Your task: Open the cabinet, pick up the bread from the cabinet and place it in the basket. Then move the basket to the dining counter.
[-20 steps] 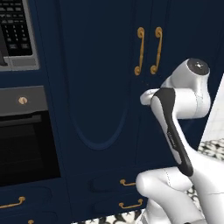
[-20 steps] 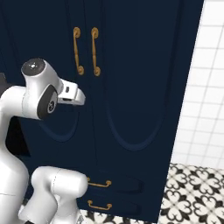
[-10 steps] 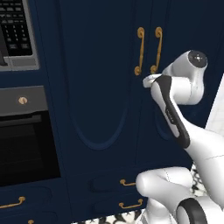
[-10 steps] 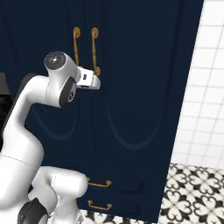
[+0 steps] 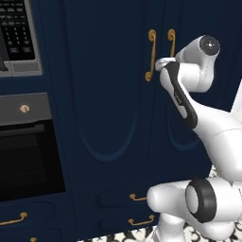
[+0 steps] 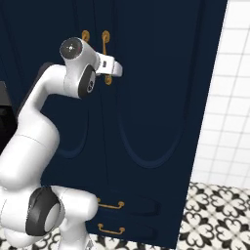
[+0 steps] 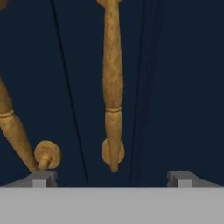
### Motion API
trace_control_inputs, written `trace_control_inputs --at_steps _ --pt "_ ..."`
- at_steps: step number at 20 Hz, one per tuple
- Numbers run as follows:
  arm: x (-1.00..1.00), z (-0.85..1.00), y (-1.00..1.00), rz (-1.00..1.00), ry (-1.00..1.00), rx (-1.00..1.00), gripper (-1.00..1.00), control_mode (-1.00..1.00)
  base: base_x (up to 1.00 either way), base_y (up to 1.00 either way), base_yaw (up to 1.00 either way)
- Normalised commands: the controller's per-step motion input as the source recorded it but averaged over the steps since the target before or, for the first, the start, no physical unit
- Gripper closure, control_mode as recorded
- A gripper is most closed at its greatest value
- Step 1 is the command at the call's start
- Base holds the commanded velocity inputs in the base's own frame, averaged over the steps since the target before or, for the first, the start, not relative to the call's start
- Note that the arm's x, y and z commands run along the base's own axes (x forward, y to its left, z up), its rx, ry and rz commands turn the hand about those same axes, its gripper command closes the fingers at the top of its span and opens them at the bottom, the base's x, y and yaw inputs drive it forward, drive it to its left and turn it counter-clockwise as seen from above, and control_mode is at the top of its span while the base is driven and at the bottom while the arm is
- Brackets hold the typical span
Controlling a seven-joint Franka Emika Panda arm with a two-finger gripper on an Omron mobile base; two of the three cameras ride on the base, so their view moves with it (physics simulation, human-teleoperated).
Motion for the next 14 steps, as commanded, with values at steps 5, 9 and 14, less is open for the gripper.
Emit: trace_control_inputs --at_steps 5,9,14 --pt "0.4 0.06 -0.1 0.0 0.0 0.0 -1.0 -1.0 0.0 0.0 0.0" --pt "0.56 0.0 -0.01 0.0 0.0 0.0 -1.0 -1.0 0.0 0.0 0.0" --pt "0.55 -0.02 0.0 0.0 -0.01 0.0 -1.0 -1.0 0.0 0.0 0.0"
